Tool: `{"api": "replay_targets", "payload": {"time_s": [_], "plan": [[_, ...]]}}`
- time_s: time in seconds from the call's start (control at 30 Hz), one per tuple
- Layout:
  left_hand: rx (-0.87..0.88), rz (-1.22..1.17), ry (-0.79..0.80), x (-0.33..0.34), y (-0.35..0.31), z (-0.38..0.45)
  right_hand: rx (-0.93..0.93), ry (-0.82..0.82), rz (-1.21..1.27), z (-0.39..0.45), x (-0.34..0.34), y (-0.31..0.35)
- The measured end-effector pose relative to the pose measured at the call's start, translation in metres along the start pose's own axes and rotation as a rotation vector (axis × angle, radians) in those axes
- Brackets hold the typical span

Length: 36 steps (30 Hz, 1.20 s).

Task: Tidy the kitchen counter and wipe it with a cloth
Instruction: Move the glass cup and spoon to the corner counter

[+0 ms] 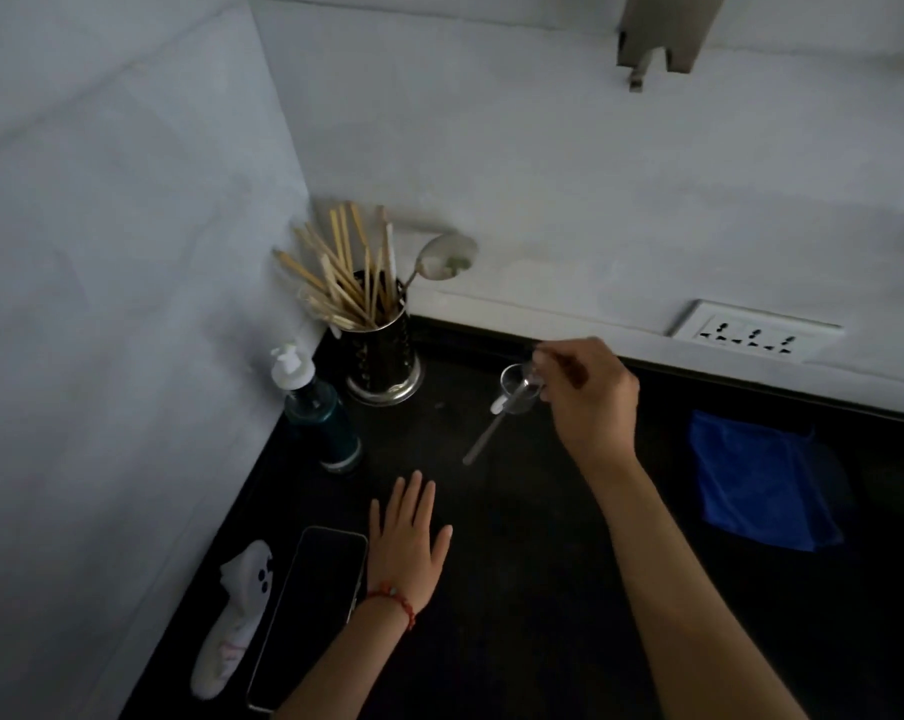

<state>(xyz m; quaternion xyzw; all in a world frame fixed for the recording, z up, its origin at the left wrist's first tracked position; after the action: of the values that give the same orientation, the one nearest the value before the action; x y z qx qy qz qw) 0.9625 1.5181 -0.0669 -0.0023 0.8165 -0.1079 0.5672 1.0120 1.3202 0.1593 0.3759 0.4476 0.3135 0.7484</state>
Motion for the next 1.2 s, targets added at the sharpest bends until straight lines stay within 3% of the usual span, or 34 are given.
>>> {"api": "replay_targets", "payload": {"time_s": [0.23,0.4,0.47,0.57,0.8,0.9,1.03,1.2], "plan": [[0.009,-0.049,-0.007,0.0,0.002,0.001,-0.238,-0.084,0.028,0.063,0.037,0.073],[0.041,-0.018,-0.017,-0.003,-0.002,0.002,-0.265,-0.226,0.129,0.089,0.041,0.101],[0.0,-0.031,0.046,0.008,0.003,0.003,-0.261,-0.24,0.121,0.095,0.052,0.102],[0.003,-0.077,0.029,0.003,0.003,0.001,-0.273,-0.139,0.033,0.101,0.085,0.096],[-0.016,-0.086,0.02,0.004,0.004,0.001,-0.189,0.299,-0.249,0.084,0.17,0.053],[-0.023,-0.092,0.032,0.005,0.005,0.002,-0.15,0.395,-0.297,0.072,0.181,0.039],[0.016,-0.064,0.019,0.003,0.002,0.002,-0.111,0.422,-0.292,0.064,0.178,0.032],[0.032,-0.046,0.039,0.007,0.002,0.004,-0.063,0.297,-0.211,0.045,0.141,0.025]]}}
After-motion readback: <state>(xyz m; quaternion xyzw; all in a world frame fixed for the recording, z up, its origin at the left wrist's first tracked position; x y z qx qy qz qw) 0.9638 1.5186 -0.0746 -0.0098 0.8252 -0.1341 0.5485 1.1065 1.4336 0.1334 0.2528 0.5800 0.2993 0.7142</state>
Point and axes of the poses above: each hand's wrist, its own z-axis towards the middle knuckle, its own x-axis out of the palm, y = z × x, the point moved 10 cm from there along z, towards the middle knuckle, and after that the axes turned 2 degrees about y, right-handed, at the moved point
